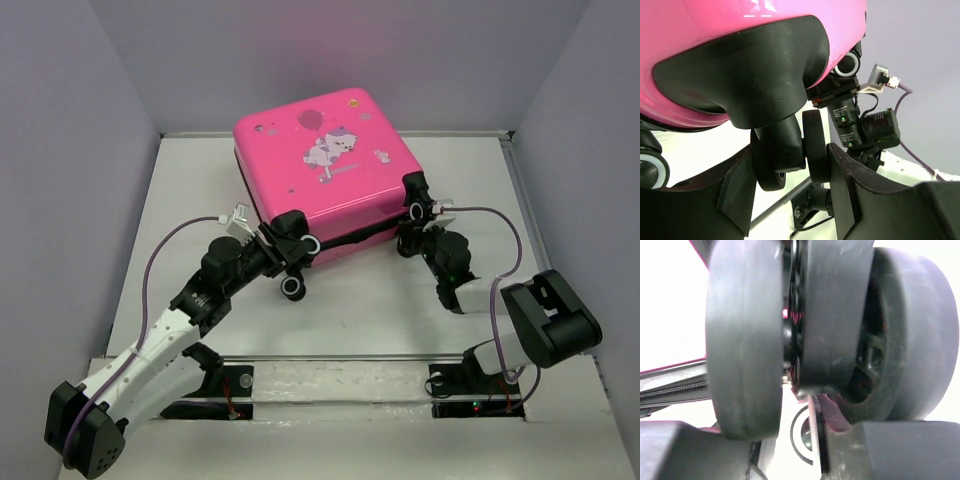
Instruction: Pack the luggage
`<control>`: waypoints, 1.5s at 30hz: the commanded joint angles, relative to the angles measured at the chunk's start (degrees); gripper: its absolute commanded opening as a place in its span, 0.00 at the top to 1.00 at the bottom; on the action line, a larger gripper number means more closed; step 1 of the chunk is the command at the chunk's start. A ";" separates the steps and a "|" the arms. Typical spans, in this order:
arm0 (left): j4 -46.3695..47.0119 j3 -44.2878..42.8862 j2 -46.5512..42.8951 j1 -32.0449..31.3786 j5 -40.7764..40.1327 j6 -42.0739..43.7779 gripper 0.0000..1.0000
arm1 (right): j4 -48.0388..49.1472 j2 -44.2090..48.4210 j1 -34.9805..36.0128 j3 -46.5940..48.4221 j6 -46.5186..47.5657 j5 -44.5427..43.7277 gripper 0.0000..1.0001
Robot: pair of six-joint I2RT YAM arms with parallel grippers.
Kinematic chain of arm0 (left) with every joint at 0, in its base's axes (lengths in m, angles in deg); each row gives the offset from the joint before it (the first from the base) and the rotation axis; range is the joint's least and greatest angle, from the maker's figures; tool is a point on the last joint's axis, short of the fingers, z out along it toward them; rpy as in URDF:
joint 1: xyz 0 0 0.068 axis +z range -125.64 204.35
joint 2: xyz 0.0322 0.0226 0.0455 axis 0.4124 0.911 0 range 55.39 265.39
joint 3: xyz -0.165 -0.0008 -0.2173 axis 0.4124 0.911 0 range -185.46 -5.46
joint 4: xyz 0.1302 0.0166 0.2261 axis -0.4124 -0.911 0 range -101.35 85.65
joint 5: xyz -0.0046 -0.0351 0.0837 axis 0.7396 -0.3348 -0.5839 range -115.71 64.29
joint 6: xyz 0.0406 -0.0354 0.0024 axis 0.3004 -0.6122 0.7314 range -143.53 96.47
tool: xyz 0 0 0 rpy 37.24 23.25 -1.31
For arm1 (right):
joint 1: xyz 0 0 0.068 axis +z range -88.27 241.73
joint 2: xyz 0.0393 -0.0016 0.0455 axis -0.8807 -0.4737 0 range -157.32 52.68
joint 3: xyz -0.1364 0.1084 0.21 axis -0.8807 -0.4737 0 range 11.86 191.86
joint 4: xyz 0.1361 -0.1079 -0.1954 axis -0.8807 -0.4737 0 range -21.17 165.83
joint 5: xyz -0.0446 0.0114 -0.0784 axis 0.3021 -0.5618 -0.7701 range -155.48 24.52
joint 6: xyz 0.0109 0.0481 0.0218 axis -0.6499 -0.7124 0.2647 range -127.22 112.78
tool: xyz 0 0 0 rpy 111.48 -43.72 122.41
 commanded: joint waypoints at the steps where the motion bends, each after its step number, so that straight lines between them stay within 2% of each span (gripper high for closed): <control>1: 16.04 -1.77 -4.59 -1.57 7.63 3.98 0.94 | 3.99 3.57 -0.14 4.46 2.72 2.11 0.61; 5: 16.13 -1.68 -4.15 -1.57 7.28 4.07 0.94 | 1.61 4.45 0.38 5.51 3.16 4.48 0.58; 8: 16.13 -1.68 -4.32 -1.57 7.19 4.07 0.94 | 0.30 4.10 0.38 6.22 3.16 5.88 0.64; 10: 16.04 -1.50 -4.32 -1.57 7.10 4.16 0.94 | -0.93 3.75 0.91 6.83 3.16 7.20 0.63; 15: 16.13 -1.06 -4.32 -1.57 6.93 4.24 0.94 | -5.50 4.71 2.05 7.80 4.47 7.91 0.50; 21: 16.13 -1.33 -3.88 -1.57 6.84 4.51 0.94 | -8.50 5.42 2.05 9.12 6.32 5.71 0.50; 29: 16.04 -0.89 -4.85 -1.57 6.84 4.24 0.94 | -5.69 0.94 2.05 11.84 8.08 3.34 0.64; 39: 15.96 -0.18 -4.23 -1.57 6.40 4.16 0.94 | 2.48 -0.29 3.81 12.10 4.66 4.39 0.69; 45: 16.13 -0.27 -4.23 -1.49 6.05 3.98 0.94 | 7.40 -3.37 4.34 12.72 2.28 3.34 0.80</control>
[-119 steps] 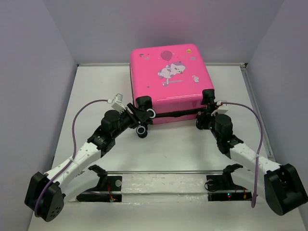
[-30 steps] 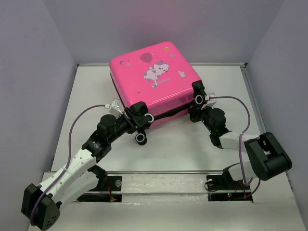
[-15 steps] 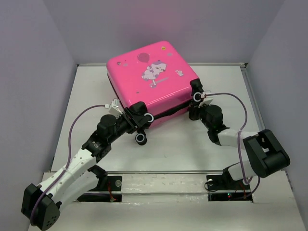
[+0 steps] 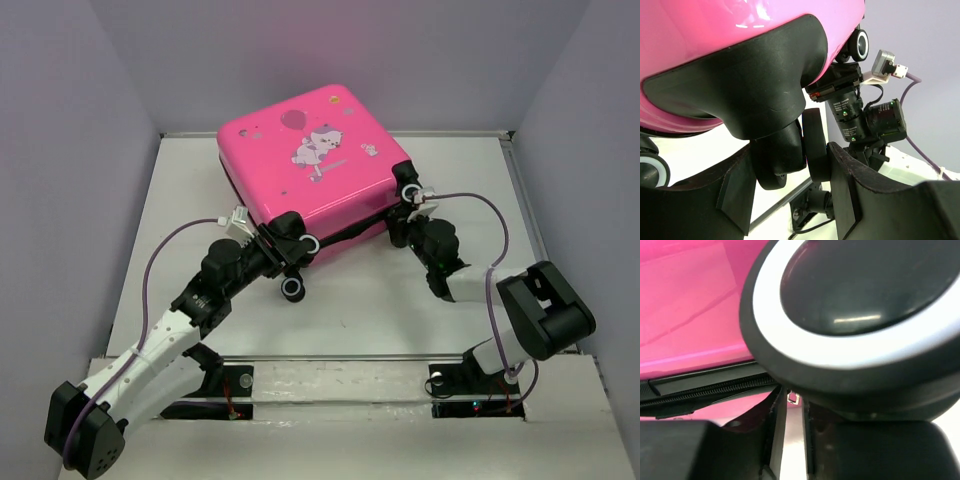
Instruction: Pack the luggage
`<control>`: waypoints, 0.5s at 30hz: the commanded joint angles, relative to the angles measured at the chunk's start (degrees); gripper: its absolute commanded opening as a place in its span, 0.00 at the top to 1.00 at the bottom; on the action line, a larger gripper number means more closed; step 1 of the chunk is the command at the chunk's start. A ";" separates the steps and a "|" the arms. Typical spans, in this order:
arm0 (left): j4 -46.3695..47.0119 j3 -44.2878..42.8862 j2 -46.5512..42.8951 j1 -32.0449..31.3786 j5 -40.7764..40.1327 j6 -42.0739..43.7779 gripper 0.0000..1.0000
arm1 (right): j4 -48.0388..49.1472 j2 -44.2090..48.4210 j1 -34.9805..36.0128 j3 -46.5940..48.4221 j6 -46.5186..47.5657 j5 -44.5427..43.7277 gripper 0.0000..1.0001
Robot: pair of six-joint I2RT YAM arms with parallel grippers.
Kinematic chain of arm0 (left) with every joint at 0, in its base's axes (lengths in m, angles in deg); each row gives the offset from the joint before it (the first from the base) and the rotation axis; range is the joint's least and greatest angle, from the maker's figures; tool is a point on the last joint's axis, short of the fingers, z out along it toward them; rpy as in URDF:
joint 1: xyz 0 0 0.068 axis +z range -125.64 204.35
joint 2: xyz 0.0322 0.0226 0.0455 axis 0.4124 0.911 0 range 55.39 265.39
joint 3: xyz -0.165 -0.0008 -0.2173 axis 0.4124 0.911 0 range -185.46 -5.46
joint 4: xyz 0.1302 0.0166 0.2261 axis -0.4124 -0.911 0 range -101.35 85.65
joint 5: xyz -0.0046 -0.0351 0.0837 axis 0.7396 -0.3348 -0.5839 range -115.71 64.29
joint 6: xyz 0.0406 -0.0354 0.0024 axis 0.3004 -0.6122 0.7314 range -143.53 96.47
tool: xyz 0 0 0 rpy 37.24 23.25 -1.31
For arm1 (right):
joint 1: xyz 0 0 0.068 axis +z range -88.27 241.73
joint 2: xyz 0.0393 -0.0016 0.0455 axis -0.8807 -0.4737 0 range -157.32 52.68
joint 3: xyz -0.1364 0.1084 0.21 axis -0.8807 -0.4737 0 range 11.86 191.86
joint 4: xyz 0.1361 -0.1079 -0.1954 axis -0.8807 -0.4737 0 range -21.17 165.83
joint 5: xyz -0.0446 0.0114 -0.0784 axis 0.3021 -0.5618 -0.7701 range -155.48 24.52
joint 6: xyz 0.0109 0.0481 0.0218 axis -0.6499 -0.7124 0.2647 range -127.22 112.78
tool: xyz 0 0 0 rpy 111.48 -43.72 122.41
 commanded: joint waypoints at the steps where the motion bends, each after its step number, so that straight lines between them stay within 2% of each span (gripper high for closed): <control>1: 14.23 -1.58 -4.02 -1.57 6.66 4.83 0.94 | 14.42 -2.25 0.69 5.18 -0.89 -0.27 0.82; 5: 13.97 -1.58 -4.54 -1.57 6.40 4.92 0.94 | 15.84 -3.32 1.83 4.92 -0.10 -2.27 0.92; 11: 14.31 -2.28 -3.05 -1.57 6.30 5.45 0.94 | 13.73 -0.68 4.64 2.37 0.17 -2.91 0.93; 15: 15.90 -3.69 -1.03 -1.57 6.48 5.80 0.94 | 13.81 -0.67 11.22 0.00 -2.81 -1.25 0.93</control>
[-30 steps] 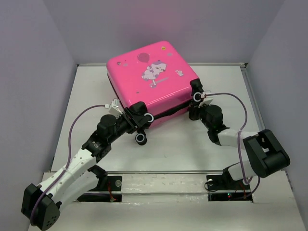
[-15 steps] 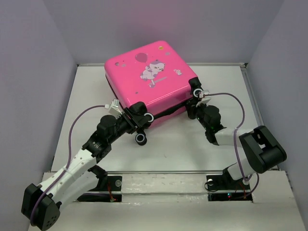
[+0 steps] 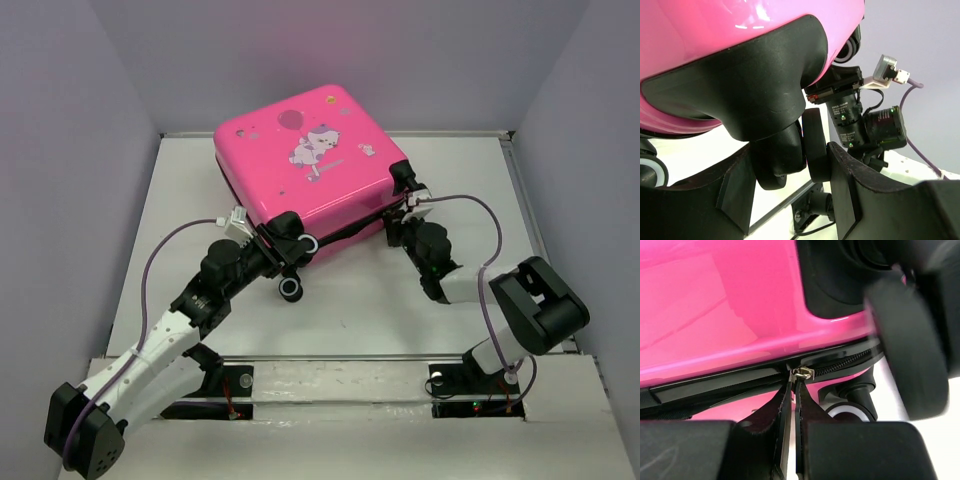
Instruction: Pack the luggage
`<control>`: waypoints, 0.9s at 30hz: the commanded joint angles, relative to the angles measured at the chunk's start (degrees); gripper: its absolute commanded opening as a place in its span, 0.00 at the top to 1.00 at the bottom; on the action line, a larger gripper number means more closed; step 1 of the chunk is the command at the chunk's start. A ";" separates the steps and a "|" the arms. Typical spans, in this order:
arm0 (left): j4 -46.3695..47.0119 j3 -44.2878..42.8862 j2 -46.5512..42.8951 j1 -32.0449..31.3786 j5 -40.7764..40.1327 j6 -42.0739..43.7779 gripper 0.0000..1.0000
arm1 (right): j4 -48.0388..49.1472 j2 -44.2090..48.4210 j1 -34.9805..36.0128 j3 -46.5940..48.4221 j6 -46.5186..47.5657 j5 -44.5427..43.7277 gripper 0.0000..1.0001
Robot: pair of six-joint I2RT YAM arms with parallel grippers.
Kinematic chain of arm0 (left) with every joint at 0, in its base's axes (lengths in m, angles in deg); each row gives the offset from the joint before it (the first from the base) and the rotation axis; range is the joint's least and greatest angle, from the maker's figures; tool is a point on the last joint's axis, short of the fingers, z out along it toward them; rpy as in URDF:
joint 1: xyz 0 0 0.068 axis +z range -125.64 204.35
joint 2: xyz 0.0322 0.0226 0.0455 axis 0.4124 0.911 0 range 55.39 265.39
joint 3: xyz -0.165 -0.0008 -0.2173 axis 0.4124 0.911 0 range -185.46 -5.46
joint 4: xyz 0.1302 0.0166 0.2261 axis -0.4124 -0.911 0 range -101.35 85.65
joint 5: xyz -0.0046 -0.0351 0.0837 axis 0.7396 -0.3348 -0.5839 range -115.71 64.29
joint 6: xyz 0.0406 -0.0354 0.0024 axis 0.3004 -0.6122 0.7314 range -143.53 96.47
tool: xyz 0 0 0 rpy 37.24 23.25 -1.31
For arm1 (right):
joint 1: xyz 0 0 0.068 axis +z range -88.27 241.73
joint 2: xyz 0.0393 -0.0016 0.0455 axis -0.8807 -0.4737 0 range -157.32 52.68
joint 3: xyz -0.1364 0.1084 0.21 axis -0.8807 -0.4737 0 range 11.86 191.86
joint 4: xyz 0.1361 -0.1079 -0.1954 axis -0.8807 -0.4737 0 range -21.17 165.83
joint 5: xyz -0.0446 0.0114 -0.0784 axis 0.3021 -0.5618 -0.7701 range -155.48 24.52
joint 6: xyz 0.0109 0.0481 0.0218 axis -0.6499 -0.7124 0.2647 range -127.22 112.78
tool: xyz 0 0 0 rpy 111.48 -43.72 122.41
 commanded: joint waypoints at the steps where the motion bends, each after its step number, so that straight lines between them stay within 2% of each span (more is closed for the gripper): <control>1: 16.31 -3.95 -0.20 -1.57 7.33 5.87 0.94 | 9.25 1.93 10.20 -0.20 -2.69 4.57 0.93; 2: 16.92 -4.65 0.59 -1.57 7.51 5.95 0.94 | 8.81 0.79 15.27 0.24 -3.12 6.23 0.93; 6: 17.55 -5.36 1.30 -1.66 7.25 6.22 0.94 | 3.73 -0.80 25.74 3.93 -3.66 6.77 0.93; 10: 17.55 -4.48 0.59 -1.66 6.72 6.39 0.94 | -1.12 2.00 29.11 5.60 -5.15 6.34 0.93; 17: 17.37 -3.69 -0.28 -1.57 6.45 6.92 0.94 | -12.98 11.41 29.12 2.01 -4.80 -1.83 0.93; 20: 16.32 -4.04 -1.16 -1.57 5.67 7.53 0.94 | -17.98 14.74 25.18 1.21 -5.50 -6.40 0.93; 21: 15.79 -4.30 -1.34 -1.57 5.32 7.88 0.94 | -19.74 15.80 22.90 0.86 -6.81 -4.84 0.93; 23: 14.73 -4.74 -1.69 -1.57 4.96 8.32 0.94 | -24.04 17.21 18.41 2.00 -7.52 -2.02 0.88; 24: 14.56 -4.83 -1.86 -1.57 4.87 8.59 0.94 | -26.59 18.17 16.48 3.04 -7.09 -2.71 0.80; 27: 14.38 -4.57 -2.13 -1.57 4.61 8.68 0.94 | -32.13 17.75 13.04 5.68 -5.68 -3.49 0.62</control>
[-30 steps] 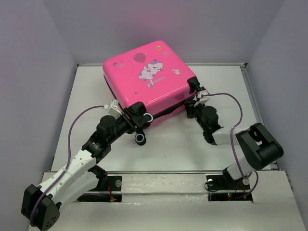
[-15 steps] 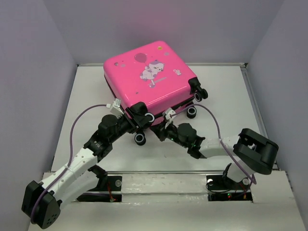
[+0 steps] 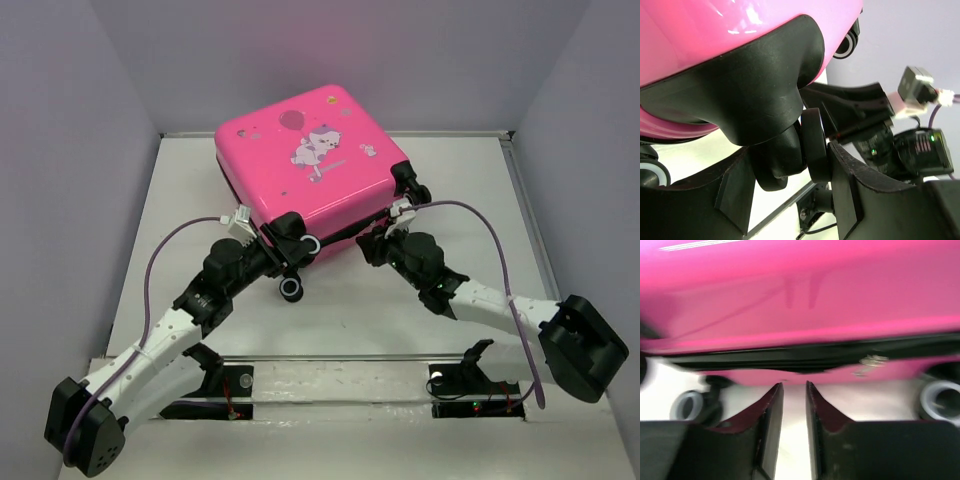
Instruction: Pack the luggage
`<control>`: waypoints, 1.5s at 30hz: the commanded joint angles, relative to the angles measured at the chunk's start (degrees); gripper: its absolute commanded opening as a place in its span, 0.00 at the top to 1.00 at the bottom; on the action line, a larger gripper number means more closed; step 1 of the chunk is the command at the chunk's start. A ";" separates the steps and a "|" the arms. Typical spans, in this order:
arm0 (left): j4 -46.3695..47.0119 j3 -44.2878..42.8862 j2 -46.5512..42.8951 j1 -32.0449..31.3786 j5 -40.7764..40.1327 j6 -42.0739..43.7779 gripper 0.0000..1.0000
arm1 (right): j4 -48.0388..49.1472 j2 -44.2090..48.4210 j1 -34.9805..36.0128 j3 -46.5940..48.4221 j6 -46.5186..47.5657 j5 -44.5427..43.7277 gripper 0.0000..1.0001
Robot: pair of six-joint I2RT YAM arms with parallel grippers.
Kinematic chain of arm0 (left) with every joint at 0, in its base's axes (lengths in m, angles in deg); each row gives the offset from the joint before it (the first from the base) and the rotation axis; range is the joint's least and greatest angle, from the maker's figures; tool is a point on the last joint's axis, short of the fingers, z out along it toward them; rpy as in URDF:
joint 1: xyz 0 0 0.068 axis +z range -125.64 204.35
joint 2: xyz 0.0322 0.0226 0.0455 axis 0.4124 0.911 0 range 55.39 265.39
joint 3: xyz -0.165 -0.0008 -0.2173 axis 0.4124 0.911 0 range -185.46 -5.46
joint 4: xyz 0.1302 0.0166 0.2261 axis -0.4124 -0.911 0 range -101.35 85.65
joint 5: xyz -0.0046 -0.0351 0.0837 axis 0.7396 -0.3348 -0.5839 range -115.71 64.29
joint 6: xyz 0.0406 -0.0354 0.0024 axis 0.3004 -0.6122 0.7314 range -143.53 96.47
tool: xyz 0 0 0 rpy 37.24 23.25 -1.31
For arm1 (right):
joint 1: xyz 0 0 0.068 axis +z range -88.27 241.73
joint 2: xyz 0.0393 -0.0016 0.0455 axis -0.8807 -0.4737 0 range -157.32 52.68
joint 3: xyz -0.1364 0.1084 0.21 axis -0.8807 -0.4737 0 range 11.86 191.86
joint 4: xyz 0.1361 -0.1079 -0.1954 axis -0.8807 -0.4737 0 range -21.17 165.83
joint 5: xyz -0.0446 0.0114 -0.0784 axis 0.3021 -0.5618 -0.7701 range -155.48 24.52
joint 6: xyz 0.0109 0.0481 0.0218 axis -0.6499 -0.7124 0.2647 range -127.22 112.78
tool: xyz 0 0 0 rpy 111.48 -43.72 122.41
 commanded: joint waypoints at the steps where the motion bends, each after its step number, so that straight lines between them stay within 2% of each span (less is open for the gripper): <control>1: 12.81 -4.20 -3.86 -1.20 4.11 6.45 0.94 | -10.18 0.52 -4.78 3.98 1.57 -2.32 0.60; 4: 12.72 -3.85 -4.29 -1.20 4.20 6.54 0.94 | -10.98 -0.27 -8.11 4.52 3.08 -2.77 0.60; 9: 12.63 -3.41 -4.56 -1.20 4.55 6.45 0.94 | -9.84 -4.22 -13.74 6.53 5.27 9.41 0.56; 15: 11.93 -3.40 -5.35 -1.20 4.46 6.36 0.94 | -5.73 -9.33 -17.52 8.74 9.49 13.75 0.55; 18: 11.75 -3.32 -5.18 -1.20 4.55 6.45 0.94 | -3.35 -10.38 -17.53 9.35 10.55 18.49 0.52; 26: 11.93 -2.53 -4.83 -1.20 4.46 6.10 0.94 | 6.50 -13.54 -17.53 8.56 10.64 21.66 0.51; 28: 11.93 -2.44 -4.56 -1.11 4.55 6.01 0.94 | 8.52 -14.95 -17.53 8.82 9.94 22.19 0.59; 29: 12.02 -2.44 -4.56 -1.20 4.46 5.92 0.94 | 9.23 -15.13 -17.53 8.82 9.93 22.19 0.68; 34: 12.02 -2.53 -4.65 -1.20 4.55 5.75 0.94 | 11.96 -15.39 -17.53 8.04 9.23 17.72 0.93; 39: 12.19 -2.96 -3.51 -1.20 4.46 5.66 0.94 | 12.93 -13.90 -17.53 5.67 6.69 17.01 0.93; 41: 13.50 -3.84 -1.93 -1.20 5.07 5.48 0.94 | 12.32 -13.37 -15.25 5.22 6.42 17.01 0.93; 45: 15.97 -8.05 2.99 -1.20 6.22 5.74 0.94 | 8.89 -12.32 -4.02 5.66 4.58 13.33 0.93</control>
